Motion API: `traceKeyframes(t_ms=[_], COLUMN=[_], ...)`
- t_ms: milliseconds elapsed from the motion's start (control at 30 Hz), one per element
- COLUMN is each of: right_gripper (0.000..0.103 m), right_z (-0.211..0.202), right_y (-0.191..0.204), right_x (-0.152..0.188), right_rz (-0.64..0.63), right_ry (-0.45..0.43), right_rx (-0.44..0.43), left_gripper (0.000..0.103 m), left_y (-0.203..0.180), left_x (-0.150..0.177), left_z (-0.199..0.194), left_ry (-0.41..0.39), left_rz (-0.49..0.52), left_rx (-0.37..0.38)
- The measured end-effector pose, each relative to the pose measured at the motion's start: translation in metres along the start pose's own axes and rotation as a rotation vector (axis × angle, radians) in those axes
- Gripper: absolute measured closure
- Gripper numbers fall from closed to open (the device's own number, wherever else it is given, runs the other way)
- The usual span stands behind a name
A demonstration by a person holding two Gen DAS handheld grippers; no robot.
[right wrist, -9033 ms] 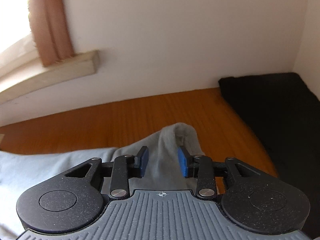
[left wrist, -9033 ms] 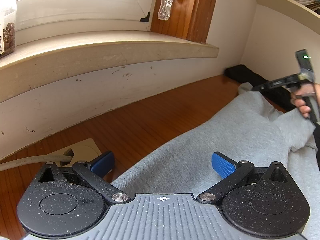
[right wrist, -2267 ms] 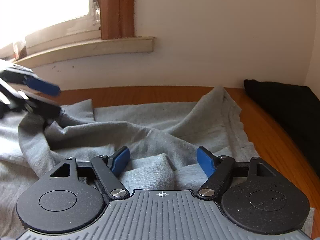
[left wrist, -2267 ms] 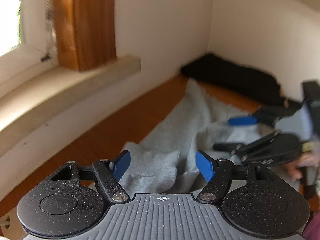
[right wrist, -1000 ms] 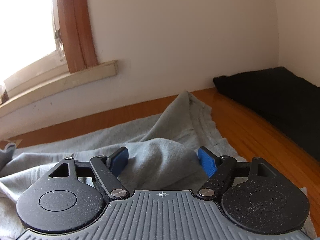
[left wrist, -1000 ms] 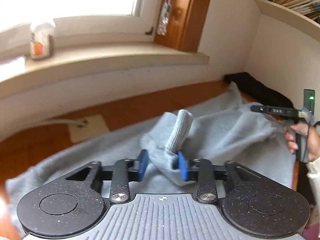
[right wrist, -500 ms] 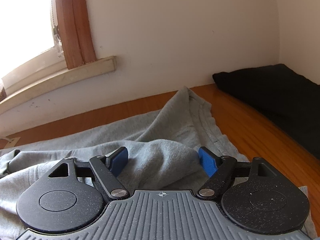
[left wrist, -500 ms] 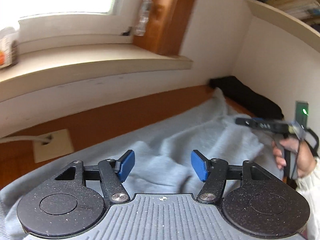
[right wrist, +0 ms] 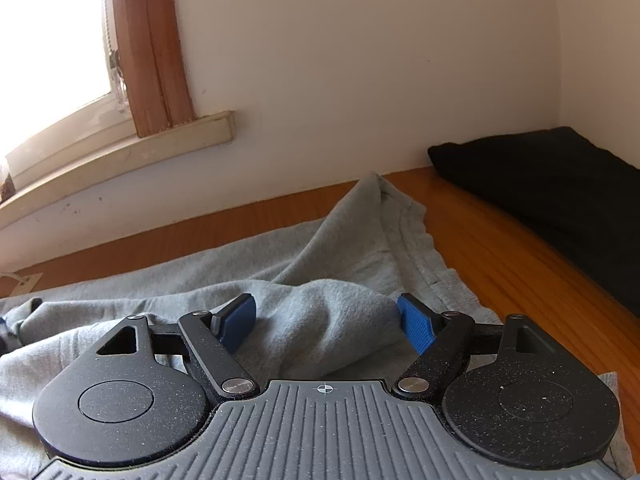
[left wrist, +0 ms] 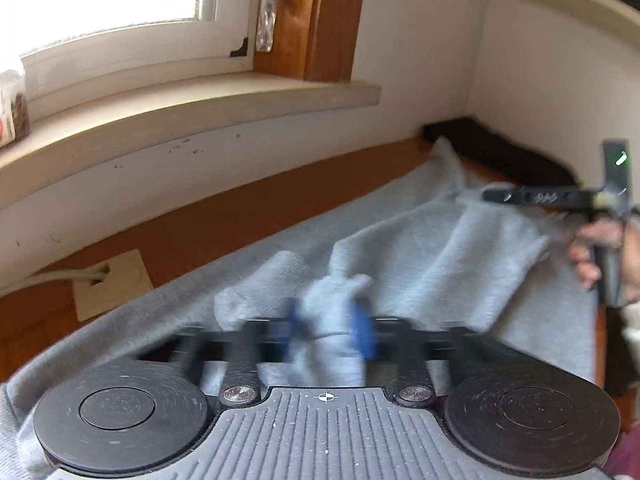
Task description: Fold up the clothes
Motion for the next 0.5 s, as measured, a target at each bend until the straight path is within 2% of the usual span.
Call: traceKeyframes(t_ms=[100,233,400,467,500], right_gripper=[0.026,0.026,0.026,0.026,0.026], right_z=[0.0,0.0,0.0,0.0,0.0], right_y=[0.0,0.0,0.0,0.0,0.0], right_x=[0.0,0.0,0.0,0.0,0.0], right_rz=[0.002,-0.002,-0.003,-0.002,-0.002], right_ry=[-0.002,-0.002,0.001,0.001,0.001], right_rx=[0.002,0.004,0.0,0.0,0.0], left_gripper=[0.092,0.092,0.092,0.085,0.077], left_y=[0.015,0.034,0.055,0.061,0.063], left_x=[0.005,0.022,0.045,0.048,0.048], left_z=[-0.023,-0.056,-0.082,-0.085,-0.085], left_ry=[-0.051,-0.075,-0.045,-0.036,-0.037], left_rz=[-0.036,-0.106,-0.172,-0.197,-0.206], left_rx=[-0.037,-0.06,-0.086,-0.083,-0.077])
Point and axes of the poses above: each gripper's, at about its wrist camera, not at the fingertips, and z roughly the way its jaws point, y to its left, x to its underside, the point moved 9 cm from there along z, roughly the way its jaws point, and after that the axes turned 6 degrees about z, right-handed, at the moved point
